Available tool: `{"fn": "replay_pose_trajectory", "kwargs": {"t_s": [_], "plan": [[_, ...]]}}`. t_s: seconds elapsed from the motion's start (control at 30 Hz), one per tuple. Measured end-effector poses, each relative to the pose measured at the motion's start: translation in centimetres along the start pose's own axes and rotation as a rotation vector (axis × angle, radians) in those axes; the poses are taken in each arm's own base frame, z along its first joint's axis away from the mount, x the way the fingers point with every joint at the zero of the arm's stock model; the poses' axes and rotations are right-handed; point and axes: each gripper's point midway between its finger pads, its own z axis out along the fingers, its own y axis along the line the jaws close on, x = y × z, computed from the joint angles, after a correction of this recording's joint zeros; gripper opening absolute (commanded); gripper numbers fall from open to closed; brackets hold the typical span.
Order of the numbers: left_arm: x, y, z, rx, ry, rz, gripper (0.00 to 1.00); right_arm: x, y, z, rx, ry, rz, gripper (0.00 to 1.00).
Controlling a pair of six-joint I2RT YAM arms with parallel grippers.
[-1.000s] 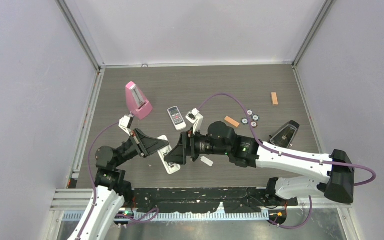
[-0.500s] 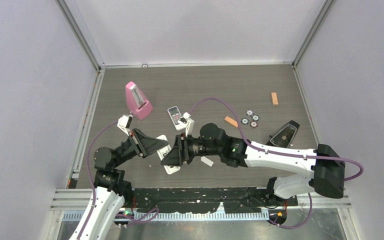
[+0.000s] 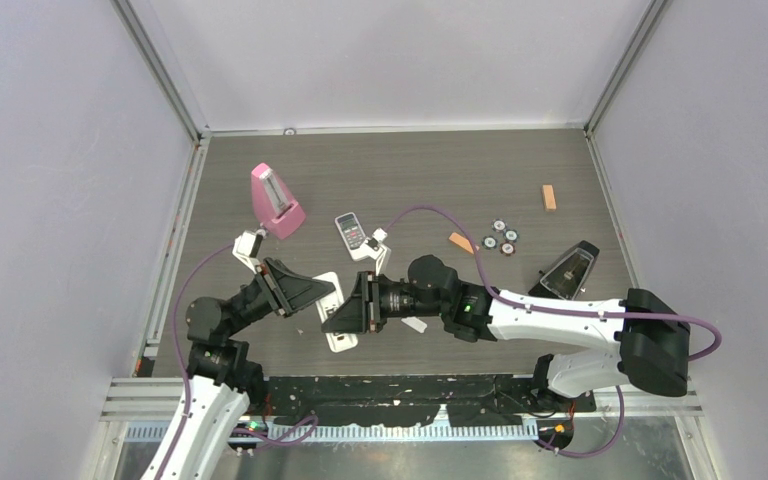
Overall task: Load the batteries into the remote control
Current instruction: Load the battery into the remote control, then pick up the battery cover at the center of the board.
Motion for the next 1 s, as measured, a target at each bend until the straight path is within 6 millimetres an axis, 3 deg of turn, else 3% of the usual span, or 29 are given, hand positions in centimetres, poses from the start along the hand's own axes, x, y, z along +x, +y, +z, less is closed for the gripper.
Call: {"fn": "replay_pose_trajectory", "kwargs": {"t_s": [0.13, 0.3, 0.37, 0.4, 0.5, 0.57, 0.8, 0.9, 1.0], "plan": [[0.0, 0.1, 0.0, -0.004, -0.002, 0.006, 0.34, 0.0, 0.0, -0.2, -0.006, -0.006, 0.02, 0.1], [0.0, 0.3, 0.0, -0.009, -0.005, 0.017, 0.01, -0.2, 0.4, -0.2, -0.024, -0.005, 0.041, 0.12], [0.0, 0.3, -0.1, -0.01, -0.004, 0.023, 0.0, -0.1, 0.4, -0.3, -0.026, -0.001, 0.046, 0.24], [0.0, 0.4, -0.1, -0.013, -0.004, 0.022, 0.0, -0.1, 0.4, -0.3, -0.024, 0.003, 0.05, 0.4], [0.1, 0.6, -0.1, -0.026, -0.002, 0.034, 0.0, 0.0, 0.1, -0.3, -0.009, 0.004, 0.062, 0.74], [0.2, 1.0, -0.2, -0.045, 0.001, 0.06, 0.0, -0.2, -0.3, -0.4, 0.007, -0.006, 0.065, 0.8], [0.1, 3.1, -0.4, -0.14, -0.007, 0.081, 0.0, -2.5, -0.4, -4.8, 0.04, -0.122, -0.015, 0.82], [0.0, 4.1, -0.5, -0.178, -0.017, 0.084, 0.0, -4.0, -0.7, -7.6, 0.082, -0.202, -0.051, 0.77], [-0.2, 5.1, -0.7, -0.218, -0.029, 0.089, 0.0, -5.4, -2.5, -10.2, 0.207, -0.289, -0.062, 0.66]]}}
